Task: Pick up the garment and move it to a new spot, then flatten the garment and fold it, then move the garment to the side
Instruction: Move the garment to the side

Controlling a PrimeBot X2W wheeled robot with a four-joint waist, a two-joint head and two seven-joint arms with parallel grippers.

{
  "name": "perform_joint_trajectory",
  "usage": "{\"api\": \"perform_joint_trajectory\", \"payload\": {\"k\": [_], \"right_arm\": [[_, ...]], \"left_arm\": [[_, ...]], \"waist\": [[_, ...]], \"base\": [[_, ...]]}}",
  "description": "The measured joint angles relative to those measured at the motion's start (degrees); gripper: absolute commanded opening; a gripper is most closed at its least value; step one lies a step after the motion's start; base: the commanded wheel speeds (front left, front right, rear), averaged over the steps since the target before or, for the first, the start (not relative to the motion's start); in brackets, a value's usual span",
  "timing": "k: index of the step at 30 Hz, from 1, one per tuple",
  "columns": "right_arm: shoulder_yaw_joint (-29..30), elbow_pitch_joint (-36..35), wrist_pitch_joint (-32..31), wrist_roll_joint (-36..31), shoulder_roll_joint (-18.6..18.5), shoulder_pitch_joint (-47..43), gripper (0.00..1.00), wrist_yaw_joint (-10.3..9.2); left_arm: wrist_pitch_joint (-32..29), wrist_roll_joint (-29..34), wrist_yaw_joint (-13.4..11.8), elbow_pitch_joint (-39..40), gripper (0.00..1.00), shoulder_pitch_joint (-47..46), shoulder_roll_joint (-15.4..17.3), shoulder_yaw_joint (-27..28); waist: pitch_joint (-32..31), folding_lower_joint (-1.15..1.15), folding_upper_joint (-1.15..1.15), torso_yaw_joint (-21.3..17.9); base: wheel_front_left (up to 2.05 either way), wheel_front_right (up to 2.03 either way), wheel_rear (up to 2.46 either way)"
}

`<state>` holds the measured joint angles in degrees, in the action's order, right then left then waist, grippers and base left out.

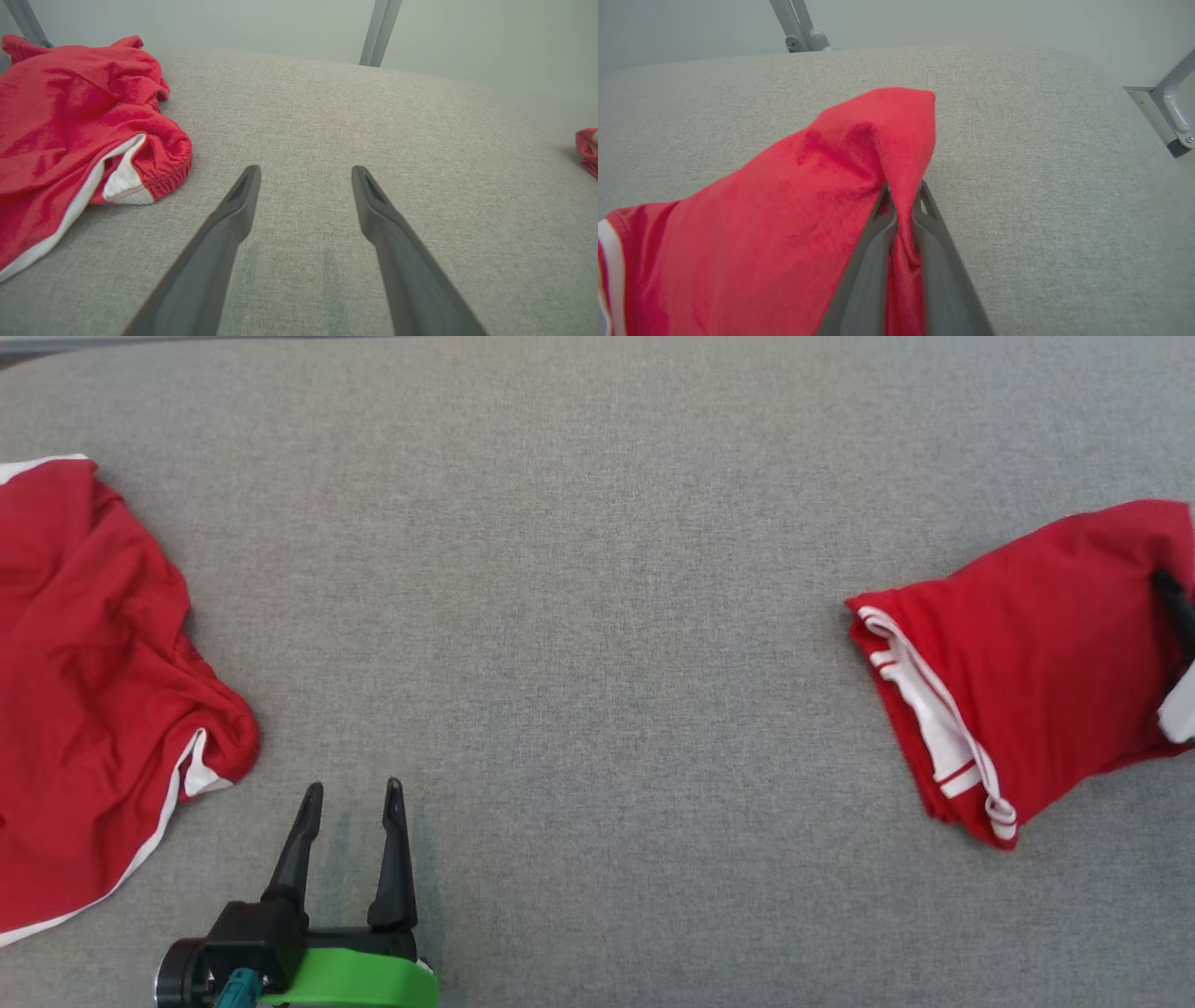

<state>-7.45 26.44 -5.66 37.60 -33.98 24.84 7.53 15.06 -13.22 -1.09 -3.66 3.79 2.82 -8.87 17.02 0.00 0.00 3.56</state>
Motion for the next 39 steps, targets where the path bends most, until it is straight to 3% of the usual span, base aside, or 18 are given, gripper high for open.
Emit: {"api": "perform_joint_trajectory", "payload": {"k": [8, 14, 20, 22, 23, 24, 32, 39], "right_arm": [[6.3, 6.0, -0.5, 0.6, -11.1, 6.3, 0.00, -0.01], [7.6, 13.9, 0.4, -1.5, -15.9, 10.1, 0.00, -0.01], [6.3, 19.6, 3.2, -4.8, -17.7, 14.9, 0.00, 0.01], [5.9, 21.0, 5.0, -6.5, -17.9, 16.4, 0.23, 0.01], [5.8, 21.6, 6.2, -7.2, -17.9, 17.0, 0.44, 0.01], [5.8, 22.4, 7.1, -7.8, -17.9, 17.8, 1.00, 0.01], [6.1, 25.7, 15.7, -11.6, -16.6, 21.6, 1.00, 0.00], [5.9, 18.3, 20.4, -11.8, -12.5, 18.1, 1.00, 0.00]], "left_arm": [[0.0, 2.3, 0.5, 3.8, 1.00, -4.9, 0.0, 1.4], [0.0, 3.8, 1.2, 5.1, 1.00, -5.8, 0.0, 2.9], [0.0, 4.1, 1.3, 5.9, 1.00, -5.9, 0.0, 3.4], [0.0, 4.2, 1.3, 5.9, 1.00, -5.9, 0.0, 3.4], [0.0, 4.3, 1.3, 5.9, 1.00, -5.9, 0.0, 3.4], [0.0, 4.3, 1.2, 6.0, 1.00, -5.9, 0.0, 3.4], [0.0, 3.0, -0.2, 7.0, 1.00, -5.6, 0.0, 3.1], [0.0, 0.6, -0.9, 3.5, 1.00, -3.8, 0.0, 2.5]], "waist": [[7.3, 0.00, 0.00, -0.9], [12.2, 0.00, 0.00, -1.2], [15.2, 0.00, 0.00, -1.3], [15.6, 0.00, 0.00, -1.3], [15.6, 0.00, 0.00, -1.3], [15.6, 0.00, 0.00, -1.3], [13.9, 0.00, 0.00, -2.1], [9.0, 0.00, 0.00, -3.1]], "base": [[0.00, 0.00, 0.00], [0.00, 0.00, 0.00], [0.00, 0.00, 0.00], [0.00, 0.00, 0.00], [0.00, 0.00, 0.00], [0.00, 0.00, 0.00], [0.00, 0.00, 0.00], [0.00, 0.00, 0.00]]}}
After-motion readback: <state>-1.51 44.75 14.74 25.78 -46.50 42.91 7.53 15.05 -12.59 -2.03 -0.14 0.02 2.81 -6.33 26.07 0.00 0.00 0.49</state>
